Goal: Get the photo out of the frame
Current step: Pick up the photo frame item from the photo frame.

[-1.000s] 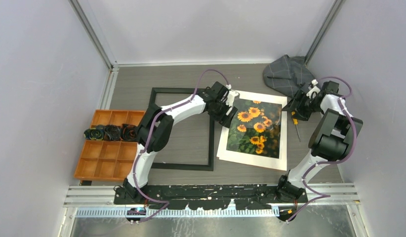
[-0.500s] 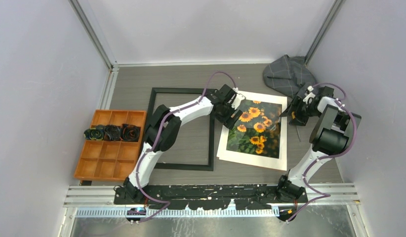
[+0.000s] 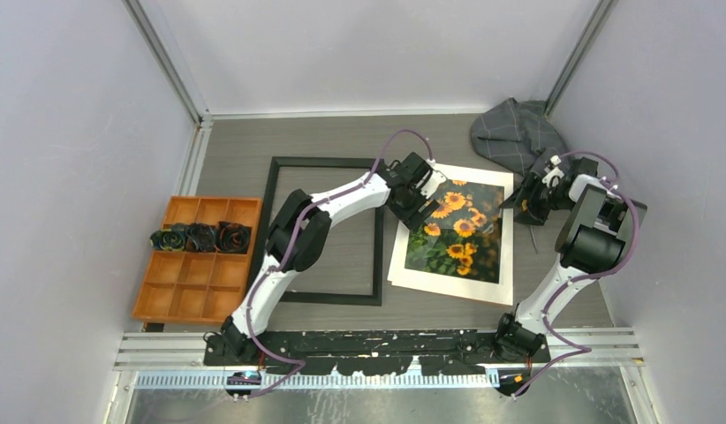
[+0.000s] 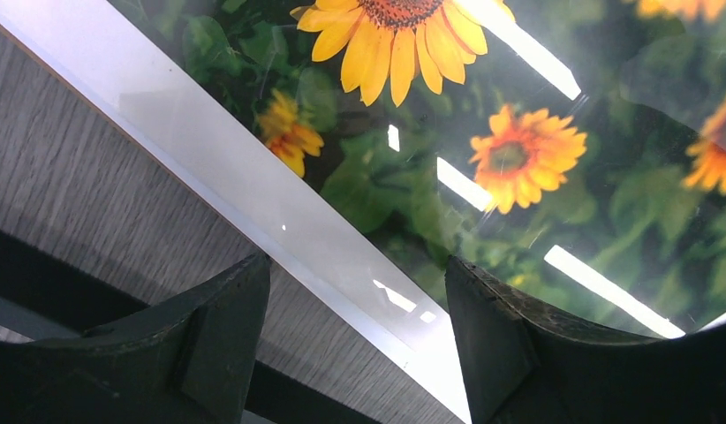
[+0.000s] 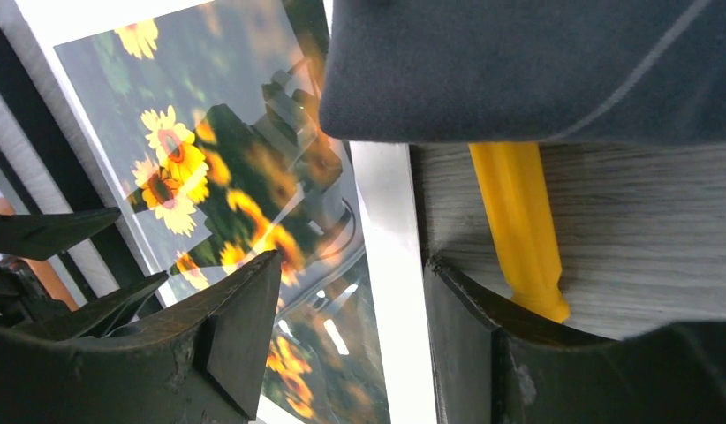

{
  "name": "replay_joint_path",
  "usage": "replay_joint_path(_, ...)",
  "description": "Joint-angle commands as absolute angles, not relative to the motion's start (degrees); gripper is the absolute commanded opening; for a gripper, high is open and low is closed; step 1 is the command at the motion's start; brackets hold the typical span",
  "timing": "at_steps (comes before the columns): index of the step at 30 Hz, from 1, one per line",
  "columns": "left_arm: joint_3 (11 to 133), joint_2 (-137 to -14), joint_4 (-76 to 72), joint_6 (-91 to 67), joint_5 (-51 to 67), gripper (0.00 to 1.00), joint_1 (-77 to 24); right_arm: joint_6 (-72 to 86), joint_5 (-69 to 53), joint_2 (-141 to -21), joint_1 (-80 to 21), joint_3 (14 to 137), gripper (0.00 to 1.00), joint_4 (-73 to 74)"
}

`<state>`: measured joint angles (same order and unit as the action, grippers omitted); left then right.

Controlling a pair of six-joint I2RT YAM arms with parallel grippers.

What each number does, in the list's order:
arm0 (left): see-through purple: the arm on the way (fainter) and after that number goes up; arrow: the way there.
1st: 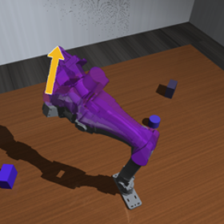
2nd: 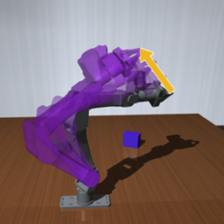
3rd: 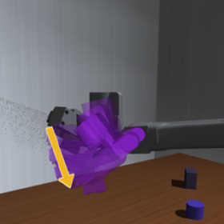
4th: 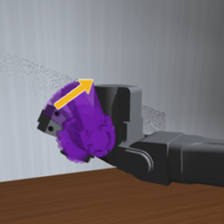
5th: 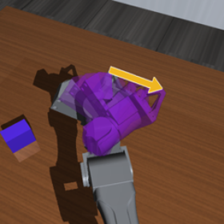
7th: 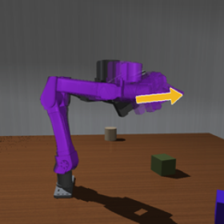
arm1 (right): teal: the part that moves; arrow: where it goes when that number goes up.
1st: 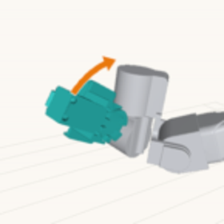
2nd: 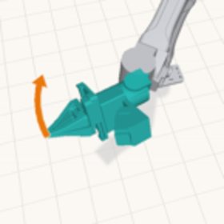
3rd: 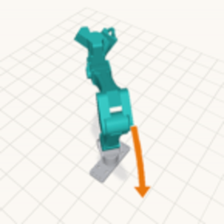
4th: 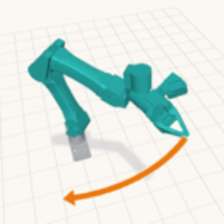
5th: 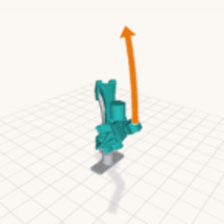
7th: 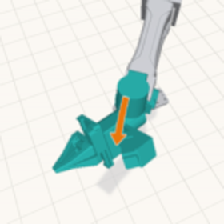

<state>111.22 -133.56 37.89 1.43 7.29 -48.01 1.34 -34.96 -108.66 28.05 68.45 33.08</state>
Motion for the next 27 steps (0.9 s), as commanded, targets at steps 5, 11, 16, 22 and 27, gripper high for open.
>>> replay_joint_path(5,113.12,-138.55,42.91,2.89,8.34,0.74,-50.07,2.93,-40.71,-108.32,28.81,67.77,0.65,30.48)
replay_joint_path(11,113.29,-138.99,43.37,2.83,8.61,0.74,-50.45,3.91,-44.77,-106.9,28.92,67.8,0.63,30.5)
replay_joint_path(16,113.71,-139.52,43.63,2.33,8.99,0.73,-50.54,4.63,-47.59,-106.69,29.09,67.72,0.62,30.55)
replay_joint_path(22,113.96,-139.66,43.67,2.11,9.24,0.73,-50.71,4.43,-49.92,-106.59,29.18,67.89,0.58,31.07)
replay_joint_path(27,113.99,-139.51,43.62,1.95,9.28,0.73,-50.71,2.86,-53.41,-107.7,29.18,68.8,0.53,33.74)
